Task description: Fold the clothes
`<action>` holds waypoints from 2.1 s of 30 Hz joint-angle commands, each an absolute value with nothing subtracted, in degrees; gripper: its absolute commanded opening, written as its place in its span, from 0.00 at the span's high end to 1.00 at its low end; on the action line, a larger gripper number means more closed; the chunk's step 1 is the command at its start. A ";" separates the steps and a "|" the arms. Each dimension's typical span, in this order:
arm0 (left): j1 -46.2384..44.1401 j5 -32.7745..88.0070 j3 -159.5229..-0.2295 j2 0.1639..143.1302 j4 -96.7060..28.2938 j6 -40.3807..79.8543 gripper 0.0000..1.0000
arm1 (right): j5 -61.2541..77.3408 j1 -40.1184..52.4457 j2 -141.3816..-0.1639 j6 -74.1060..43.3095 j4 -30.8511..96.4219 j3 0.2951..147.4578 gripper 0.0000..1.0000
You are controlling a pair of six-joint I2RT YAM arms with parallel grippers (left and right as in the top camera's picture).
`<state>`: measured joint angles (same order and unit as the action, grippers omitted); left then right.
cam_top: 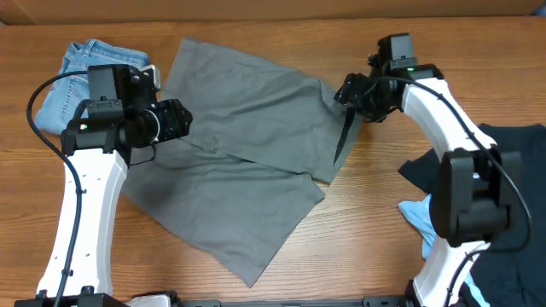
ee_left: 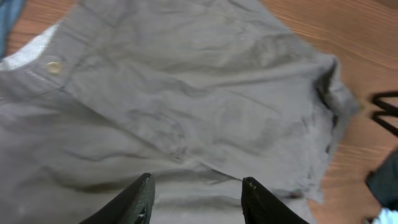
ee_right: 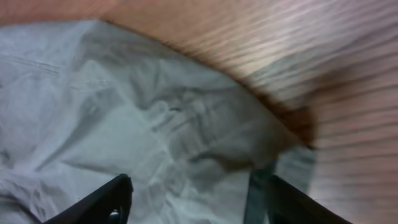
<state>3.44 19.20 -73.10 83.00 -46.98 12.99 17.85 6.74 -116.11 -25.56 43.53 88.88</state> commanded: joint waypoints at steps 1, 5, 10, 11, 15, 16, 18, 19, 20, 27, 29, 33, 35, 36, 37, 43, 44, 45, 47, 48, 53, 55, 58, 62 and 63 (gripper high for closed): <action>1.76 20.01 -73.36 81.73 -47.42 11.29 0.51 | 21.71 8.05 -119.83 -25.32 43.13 89.62 0.34; 1.15 18.13 -73.36 81.73 -48.21 11.33 0.51 | 21.82 8.29 -120.46 -25.30 40.05 89.65 0.66; 1.08 17.54 -73.36 81.73 -48.86 11.31 0.50 | 22.20 4.56 -119.59 -25.30 35.11 90.56 0.96; 1.08 17.54 -73.36 81.73 -48.86 11.31 0.50 | 22.17 3.53 -119.42 -25.30 34.79 91.11 0.96; 1.08 17.41 -73.36 81.73 -48.82 11.31 0.50 | 22.92 -4.10 -118.83 -25.41 34.59 96.29 0.96; 1.08 17.41 -73.36 81.73 -48.80 11.31 0.49 | 23.40 -5.67 -118.83 -25.54 34.50 97.34 0.96; 1.08 17.39 -73.36 81.73 -48.69 11.29 0.47 | 24.91 -8.27 -118.83 -25.54 33.12 98.37 0.90; 1.08 17.39 -73.36 81.73 -48.49 11.27 0.45 | 26.33 -9.87 -118.83 -25.52 31.62 98.41 0.57; 1.08 17.39 -73.36 81.73 -48.27 11.11 0.44 | 27.16 -11.20 -118.83 -25.52 31.22 98.45 0.54; 1.08 16.80 -73.36 81.73 -47.77 10.15 0.38 | 39.18 -18.44 -117.75 -25.02 39.42 99.39 0.41; 1.08 15.90 -73.36 81.73 -47.79 9.41 0.37 | 39.09 -18.15 -117.75 -22.31 45.82 99.39 0.41; 1.08 13.52 -73.36 81.76 -47.86 8.75 0.35 | 29.47 -14.13 -117.75 -16.38 61.52 99.22 0.41; 1.08 12.38 -73.36 81.76 -47.86 8.75 0.34 | 22.37 -10.96 -117.78 -16.23 67.44 97.82 0.40; 1.08 11.49 -73.36 81.76 -47.92 8.75 0.34 | 20.95 -9.69 -117.78 -16.23 68.51 96.79 0.41; 1.08 11.14 -73.36 81.76 -47.99 8.73 0.33 | 20.47 -8.58 -117.78 -16.23 68.86 95.83 0.41; 1.08 10.09 -73.34 81.76 -48.27 8.75 0.32 | 17.12 -1.93 -117.78 -18.02 66.17 84.90 0.39; 1.08 10.07 -73.34 81.76 -48.36 8.75 0.32 | 17.19 -1.67 -117.78 -18.06 65.32 83.72 0.39; 1.08 10.07 -73.34 81.76 -48.45 8.73 0.32 | 17.61 -1.41 -117.78 -18.04 64.23 82.21 0.39; 1.08 10.07 -73.34 81.76 -48.60 8.73 0.32 | 18.26 -1.23 -117.78 -18.00 60.84 79.50 0.40; 1.08 10.07 -73.34 81.76 -48.58 8.73 0.32 | 18.31 -1.23 -117.78 -18.02 59.88 79.07 0.44; 1.08 10.04 -73.34 81.78 -48.58 8.73 0.32 | 18.02 -2.70 -117.54 -17.96 59.09 81.14 0.91; 1.08 10.07 -73.34 81.78 -48.64 8.73 0.32 | 18.00 -4.38 -117.38 -17.96 59.96 83.37 0.96; 1.08 10.02 -73.34 81.78 -48.66 8.71 0.32 | 16.03 -7.92 -117.10 -18.04 61.19 88.07 0.96; 1.08 9.87 -73.34 81.78 -48.64 8.49 0.31 | 12.03 -14.02 -117.10 -18.90 62.06 96.05 0.96; 1.08 9.87 -73.34 81.78 -48.66 8.49 0.31 | 12.05 -14.90 -117.10 -18.90 62.59 97.06 0.96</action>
